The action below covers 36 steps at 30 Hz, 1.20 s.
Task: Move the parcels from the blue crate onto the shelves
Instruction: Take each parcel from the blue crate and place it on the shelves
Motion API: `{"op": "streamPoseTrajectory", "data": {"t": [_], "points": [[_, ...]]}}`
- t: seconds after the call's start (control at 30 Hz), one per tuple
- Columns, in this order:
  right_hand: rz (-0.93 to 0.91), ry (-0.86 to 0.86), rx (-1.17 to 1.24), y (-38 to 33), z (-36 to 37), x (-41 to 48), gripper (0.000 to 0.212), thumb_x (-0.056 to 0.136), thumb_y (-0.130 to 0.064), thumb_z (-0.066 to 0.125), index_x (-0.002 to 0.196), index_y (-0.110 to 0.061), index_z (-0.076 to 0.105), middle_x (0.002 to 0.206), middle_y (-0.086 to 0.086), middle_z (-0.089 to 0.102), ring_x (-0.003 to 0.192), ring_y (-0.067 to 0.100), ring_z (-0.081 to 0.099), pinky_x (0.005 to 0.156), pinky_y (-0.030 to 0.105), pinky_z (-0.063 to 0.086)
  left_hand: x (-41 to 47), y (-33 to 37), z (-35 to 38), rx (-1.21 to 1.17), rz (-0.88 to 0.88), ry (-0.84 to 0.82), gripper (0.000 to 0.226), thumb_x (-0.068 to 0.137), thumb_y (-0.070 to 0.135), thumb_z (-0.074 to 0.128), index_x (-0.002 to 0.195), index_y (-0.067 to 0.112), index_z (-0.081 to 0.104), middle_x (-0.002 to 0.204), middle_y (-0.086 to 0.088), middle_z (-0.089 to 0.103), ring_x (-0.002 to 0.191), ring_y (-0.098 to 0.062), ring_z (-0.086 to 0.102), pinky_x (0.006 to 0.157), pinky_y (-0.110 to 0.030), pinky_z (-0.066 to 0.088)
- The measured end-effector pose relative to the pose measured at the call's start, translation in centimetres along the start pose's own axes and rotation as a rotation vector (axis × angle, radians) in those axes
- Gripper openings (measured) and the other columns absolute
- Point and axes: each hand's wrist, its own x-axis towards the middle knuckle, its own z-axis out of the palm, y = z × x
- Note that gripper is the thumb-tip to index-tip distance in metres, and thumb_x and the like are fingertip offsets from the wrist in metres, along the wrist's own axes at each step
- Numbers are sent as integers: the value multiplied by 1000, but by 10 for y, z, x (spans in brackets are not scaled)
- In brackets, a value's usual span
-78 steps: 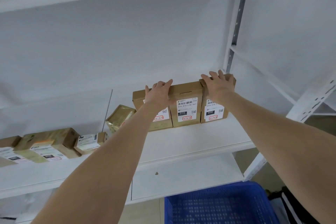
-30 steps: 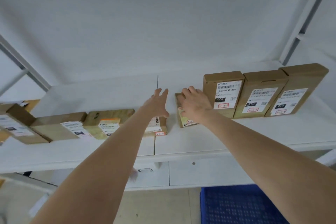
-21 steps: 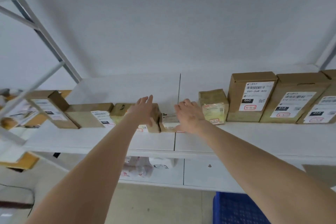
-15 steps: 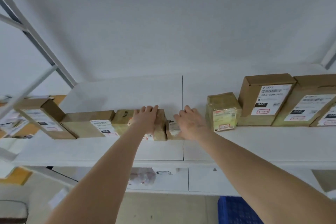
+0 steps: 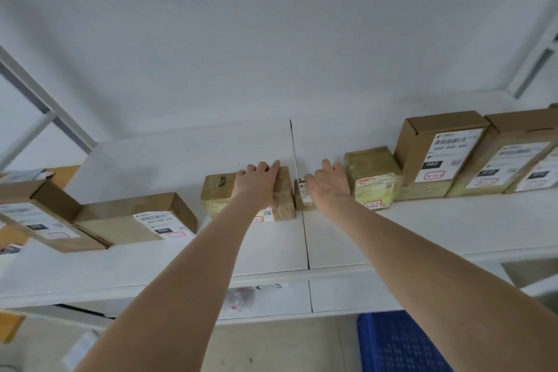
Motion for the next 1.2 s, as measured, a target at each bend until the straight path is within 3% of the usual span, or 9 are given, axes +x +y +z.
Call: {"op": "streamPoseTrajectory", "data": {"t": [0.23, 0.4, 0.5, 0.57, 0.73, 0.87, 0.97, 1.1, 1.2], "points": [[-45, 163, 7, 16, -7, -13, 51, 87, -30, 61, 133, -20, 42, 133, 4, 44, 128, 26, 30, 100, 38, 28, -12, 4, -7, -28, -23, 0, 104, 73, 42, 75, 151, 22, 8, 147, -5, 29, 136, -26, 31, 110, -40, 29], [125, 82, 41, 38, -13, -32, 78, 77, -34, 69, 142, -23, 27, 147, 11, 21, 141, 38, 10, 113, 53, 16, -19, 8, -11, -128, -51, 14, 74, 84, 24, 64, 147, 22, 24, 143, -2, 33, 127, -25, 38, 86, -37, 50], [176, -33, 84, 46, -9, -41, 90, 72, -25, 75, 145, -22, 24, 153, 13, 6, 141, 42, 6, 110, 53, 24, -20, 14, -9, -144, -69, 13, 73, 87, 18, 59, 148, 24, 20, 146, -3, 29, 132, -25, 33, 95, -41, 45], [176, -58, 122, 49, -5, -42, 86, 74, -24, 77, 144, -20, 28, 155, 13, 0, 142, 42, 6, 107, 48, 31, -20, 16, -7, -143, -82, 22, 72, 88, 16, 56, 149, 25, 19, 147, -4, 28, 135, -26, 29, 102, -45, 38], [179, -7, 122, 51, 0, -38, 79, 77, -28, 75, 144, -17, 34, 157, 10, 2, 142, 38, 12, 103, 42, 36, -15, 17, -4, -148, -94, 50, 69, 89, 14, 56, 147, 27, 22, 145, -3, 30, 135, -26, 29, 103, -49, 37], [182, 13, 111, 51, 2, -37, 79, 78, -27, 73, 145, -19, 30, 157, 11, 0, 143, 40, 7, 108, 44, 30, -16, 16, -4, -169, -86, 44, 77, 87, 14, 60, 149, 25, 16, 151, -3, 24, 139, -25, 24, 108, -47, 33], [154, 88, 96, 48, 1, -40, 86, 81, -50, 66, 148, -22, 19, 158, 13, -2, 145, 39, -1, 113, 49, 17, -31, 16, -8, -207, -85, 53, 93, 80, 12, 71, 150, 21, 11, 156, -6, 13, 144, -25, 15, 111, -39, 31], [16, 259, 162, 15, -27, -41, 83, 86, -62, 51, 150, -24, 14, 159, 11, -1, 146, 35, -6, 118, 49, 7, -70, -6, -17, -222, -127, 118, 89, 81, 10, 70, 150, 22, 14, 156, -4, 13, 142, -24, 21, 100, -36, 41], [-138, 338, 264, -32, -58, -44, 82, 86, -60, 54, 149, -22, 18, 158, 9, 6, 147, 32, -4, 119, 45, 6, -98, -49, -21, -179, -204, 160, 86, 80, 7, 67, 149, 21, 18, 155, -4, 17, 141, -25, 25, 106, -36, 35]]}}
